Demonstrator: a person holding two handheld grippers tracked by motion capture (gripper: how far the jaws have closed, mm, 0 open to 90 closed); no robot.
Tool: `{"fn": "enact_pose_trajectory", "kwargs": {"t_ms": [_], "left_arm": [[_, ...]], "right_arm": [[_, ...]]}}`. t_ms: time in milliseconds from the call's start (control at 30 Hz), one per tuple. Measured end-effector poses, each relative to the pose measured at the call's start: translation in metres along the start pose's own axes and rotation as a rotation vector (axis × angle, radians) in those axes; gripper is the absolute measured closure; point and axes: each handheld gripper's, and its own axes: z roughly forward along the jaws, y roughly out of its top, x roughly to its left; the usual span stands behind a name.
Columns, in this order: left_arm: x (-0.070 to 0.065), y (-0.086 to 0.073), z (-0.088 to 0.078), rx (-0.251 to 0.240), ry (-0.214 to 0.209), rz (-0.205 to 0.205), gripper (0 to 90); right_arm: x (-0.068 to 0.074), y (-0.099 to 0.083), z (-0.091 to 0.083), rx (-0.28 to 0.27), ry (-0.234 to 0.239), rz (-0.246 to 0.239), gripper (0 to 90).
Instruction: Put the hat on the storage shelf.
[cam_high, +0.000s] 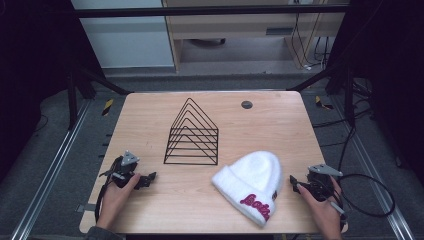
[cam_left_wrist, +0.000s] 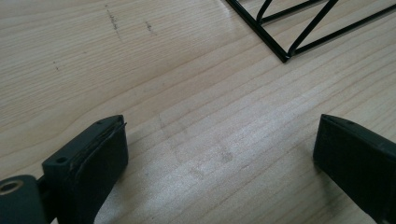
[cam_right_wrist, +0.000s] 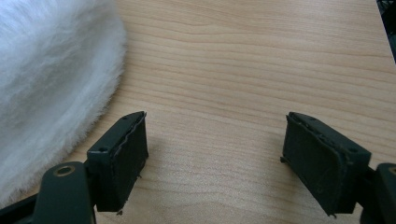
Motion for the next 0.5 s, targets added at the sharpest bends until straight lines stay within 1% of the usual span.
{"fn": "enact_pose_trajectory", "kwargs": {"t_ms": [167, 300, 400, 433, 467, 500], "left_arm": [[0.000, 0.000, 0.000, 0.002, -0.001, 0.001, 2.2], [0.000, 0.000, 0.000, 0.000, -0.001, -0.001, 2.2], [0.000, 0.000, 0.000, 0.003, -0.001, 0.002, 2.2], [0.000, 0.000, 0.000, 0.002, -0.001, 0.002, 2.2], [0.000, 0.000, 0.000, 0.004, -0.002, 0.004, 2.2], [0.000, 0.000, -0.001, 0.003, -0.002, 0.004, 2.2]], "right_arm": [[0.001, 0.000, 0.000, 0.002, -0.002, 0.008, 22.0], [0.000, 0.002, 0.002, 0.005, 0.002, -0.006, 21.1], [-0.001, 0.006, 0.003, 0.019, 0.009, 0.008, 22.3], [0.000, 0.013, 0.002, 0.042, 0.000, -0.004, 22.8], [0.000, 0.016, 0.001, 0.043, -0.002, -0.007, 24.5], [0.001, 0.024, -0.002, 0.054, 0.007, -0.011, 25.4]]}}
